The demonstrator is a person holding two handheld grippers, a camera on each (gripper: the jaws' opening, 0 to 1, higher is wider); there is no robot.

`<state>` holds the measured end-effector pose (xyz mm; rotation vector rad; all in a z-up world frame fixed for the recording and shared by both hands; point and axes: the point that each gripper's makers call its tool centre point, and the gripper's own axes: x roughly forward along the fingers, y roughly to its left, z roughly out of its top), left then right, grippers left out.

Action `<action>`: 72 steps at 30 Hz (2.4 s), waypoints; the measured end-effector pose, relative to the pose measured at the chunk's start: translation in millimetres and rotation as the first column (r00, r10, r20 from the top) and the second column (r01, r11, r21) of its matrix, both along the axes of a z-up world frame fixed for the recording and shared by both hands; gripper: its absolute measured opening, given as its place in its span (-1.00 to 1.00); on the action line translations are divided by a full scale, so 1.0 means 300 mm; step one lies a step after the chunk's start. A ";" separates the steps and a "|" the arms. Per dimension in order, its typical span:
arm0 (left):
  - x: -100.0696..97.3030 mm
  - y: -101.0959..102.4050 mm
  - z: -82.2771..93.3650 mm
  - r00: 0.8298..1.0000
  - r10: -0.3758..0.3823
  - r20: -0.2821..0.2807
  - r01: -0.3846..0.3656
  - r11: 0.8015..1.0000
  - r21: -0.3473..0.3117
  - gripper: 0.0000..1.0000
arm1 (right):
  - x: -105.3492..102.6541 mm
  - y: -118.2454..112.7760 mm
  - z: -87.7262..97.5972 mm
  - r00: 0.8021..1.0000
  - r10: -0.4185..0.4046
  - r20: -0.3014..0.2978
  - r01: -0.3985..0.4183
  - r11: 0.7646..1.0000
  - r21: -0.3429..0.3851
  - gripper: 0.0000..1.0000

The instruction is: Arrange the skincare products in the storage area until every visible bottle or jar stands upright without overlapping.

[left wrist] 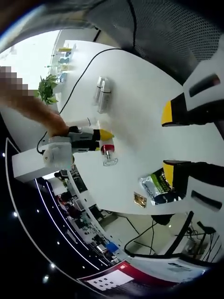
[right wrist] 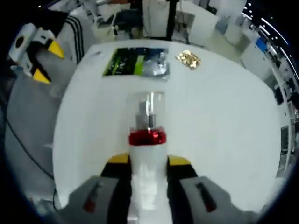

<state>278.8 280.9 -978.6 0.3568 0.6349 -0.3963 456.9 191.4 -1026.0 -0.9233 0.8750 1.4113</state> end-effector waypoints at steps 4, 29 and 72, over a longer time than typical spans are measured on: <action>0.009 -0.025 0.038 0.999 -0.002 0.047 0.006 0.997 -0.072 -0.34 | -0.042 0.019 0.075 0.989 -0.138 -0.050 0.143 0.981 0.128 -0.49; 0.006 -0.110 0.132 0.986 -0.064 0.152 0.096 0.973 -0.212 -0.13 | -0.290 0.071 0.487 0.866 -0.377 -0.328 0.499 0.640 0.584 -0.48; 0.105 -0.301 0.359 0.975 0.042 0.217 0.100 0.793 -0.601 -0.40 | -0.496 0.114 0.619 0.801 -0.547 -0.243 0.527 0.452 0.720 -0.43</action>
